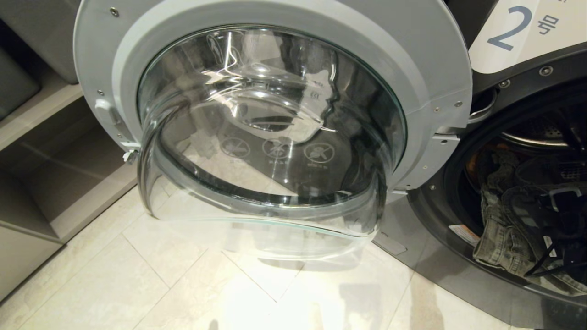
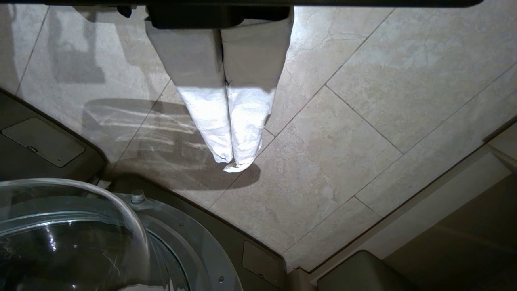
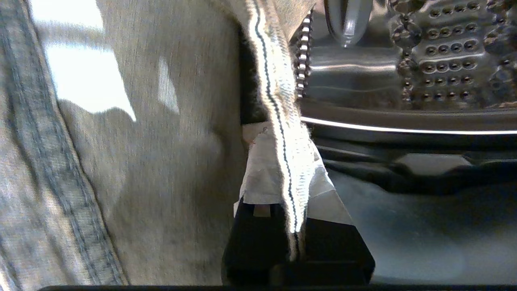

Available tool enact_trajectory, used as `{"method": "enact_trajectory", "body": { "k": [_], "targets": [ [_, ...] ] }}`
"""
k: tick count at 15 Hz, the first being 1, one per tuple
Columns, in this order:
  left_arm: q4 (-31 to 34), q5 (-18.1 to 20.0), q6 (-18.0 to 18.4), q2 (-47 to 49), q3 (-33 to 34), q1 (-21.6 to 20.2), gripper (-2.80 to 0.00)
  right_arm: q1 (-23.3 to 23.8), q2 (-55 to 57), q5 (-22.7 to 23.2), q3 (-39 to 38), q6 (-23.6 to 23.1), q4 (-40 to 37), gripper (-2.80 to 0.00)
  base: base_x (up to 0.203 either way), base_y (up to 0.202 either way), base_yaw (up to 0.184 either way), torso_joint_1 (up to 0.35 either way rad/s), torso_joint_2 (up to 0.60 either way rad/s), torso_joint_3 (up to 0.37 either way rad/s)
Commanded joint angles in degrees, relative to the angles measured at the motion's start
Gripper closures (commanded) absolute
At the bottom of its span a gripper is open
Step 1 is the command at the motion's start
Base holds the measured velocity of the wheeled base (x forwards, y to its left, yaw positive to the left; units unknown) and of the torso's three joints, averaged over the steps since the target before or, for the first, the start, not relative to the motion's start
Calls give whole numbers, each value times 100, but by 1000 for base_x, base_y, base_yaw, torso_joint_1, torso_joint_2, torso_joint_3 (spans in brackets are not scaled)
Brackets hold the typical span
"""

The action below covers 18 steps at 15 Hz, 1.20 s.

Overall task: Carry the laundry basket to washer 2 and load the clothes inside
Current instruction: Place the clothes into the washing machine

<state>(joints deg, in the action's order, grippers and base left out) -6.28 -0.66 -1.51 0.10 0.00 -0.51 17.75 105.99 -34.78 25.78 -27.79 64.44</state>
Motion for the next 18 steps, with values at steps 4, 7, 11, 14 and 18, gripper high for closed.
{"method": "enact_trajectory", "body": {
  "k": [4, 7, 11, 14, 18],
  "targets": [
    [-5, 1, -2, 6, 229, -2, 0, -37, 78, -27, 1330, 324, 117, 0, 0, 0, 0, 0, 0, 0],
    [-5, 1, 2, -1, 229, -2, 0, -170, 225, -23, 2580, 258, 418, 0, 0, 0, 0, 0, 0, 0],
    [-5, -4, -7, -1, 229, -2, 0, -296, 374, 32, 4078, -141, 534, 0, 0, 0, 0, 0, 0, 0],
    [-5, -4, -1, -1, 229, -2, 0, -378, 459, 448, 4916, -730, 551, 0, 0, 0, 0, 0, 0, 0],
    [-5, -3, 0, -1, 229, -2, 0, -378, 459, 800, 4576, -903, 981, 0, 0, 0, 0, 0, 0, 0]
  ]
}}
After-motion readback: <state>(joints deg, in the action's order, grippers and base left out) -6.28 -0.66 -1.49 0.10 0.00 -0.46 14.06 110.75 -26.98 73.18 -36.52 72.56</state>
